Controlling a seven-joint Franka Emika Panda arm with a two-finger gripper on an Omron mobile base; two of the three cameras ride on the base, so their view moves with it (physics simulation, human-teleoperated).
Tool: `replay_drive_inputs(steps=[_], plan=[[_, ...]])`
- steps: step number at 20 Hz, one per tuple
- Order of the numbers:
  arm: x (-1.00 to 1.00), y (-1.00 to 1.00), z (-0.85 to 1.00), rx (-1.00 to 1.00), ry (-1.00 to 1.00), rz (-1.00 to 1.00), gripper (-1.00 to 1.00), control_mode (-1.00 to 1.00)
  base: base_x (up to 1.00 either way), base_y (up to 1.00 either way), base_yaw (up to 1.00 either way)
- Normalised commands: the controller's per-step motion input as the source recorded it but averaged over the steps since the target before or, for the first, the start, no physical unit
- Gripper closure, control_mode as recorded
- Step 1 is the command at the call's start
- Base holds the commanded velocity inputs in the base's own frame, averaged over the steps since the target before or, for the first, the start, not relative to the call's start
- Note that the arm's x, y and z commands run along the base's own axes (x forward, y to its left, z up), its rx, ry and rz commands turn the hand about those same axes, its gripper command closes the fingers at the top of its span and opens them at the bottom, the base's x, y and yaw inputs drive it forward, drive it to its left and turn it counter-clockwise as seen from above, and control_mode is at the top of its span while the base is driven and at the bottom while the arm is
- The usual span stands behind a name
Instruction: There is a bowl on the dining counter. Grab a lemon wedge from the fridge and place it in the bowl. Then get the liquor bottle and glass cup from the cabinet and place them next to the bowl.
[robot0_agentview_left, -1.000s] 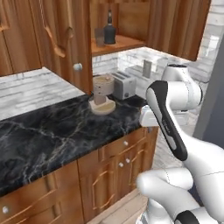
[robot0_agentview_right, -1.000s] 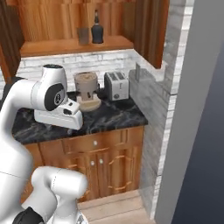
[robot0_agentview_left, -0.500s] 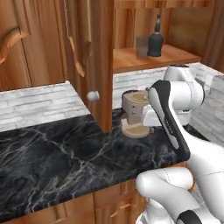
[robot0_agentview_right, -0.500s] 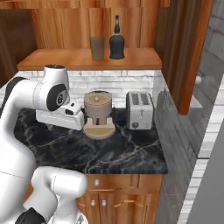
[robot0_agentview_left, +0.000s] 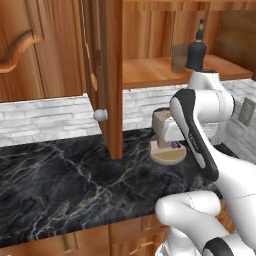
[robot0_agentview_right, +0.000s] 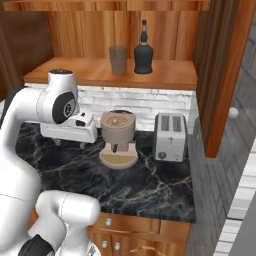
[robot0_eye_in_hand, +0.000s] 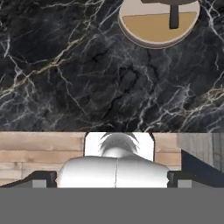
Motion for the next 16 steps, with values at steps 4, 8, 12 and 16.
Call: replay_drive_inputs(steps=[4,8,12,16], plan=[[-0.30,-0.01,0.68,-0.11,-0.54,0.13,-1.00,-1.00,0.00,0.00,0.00],[-0.07,0.00,0.76,-0.18,-0.55,0.12,-1.00,-1.00,0.00,0.00,0.00],[0.00,0.00,0.73,-0.27,-0.42,0.12,-1.00,-1.00,0.00,0.00,0.00],[0.04,0.00,0.93,-0.25,-0.34,0.09,-1.00,-1.00,0.00,0.00,0.00]])
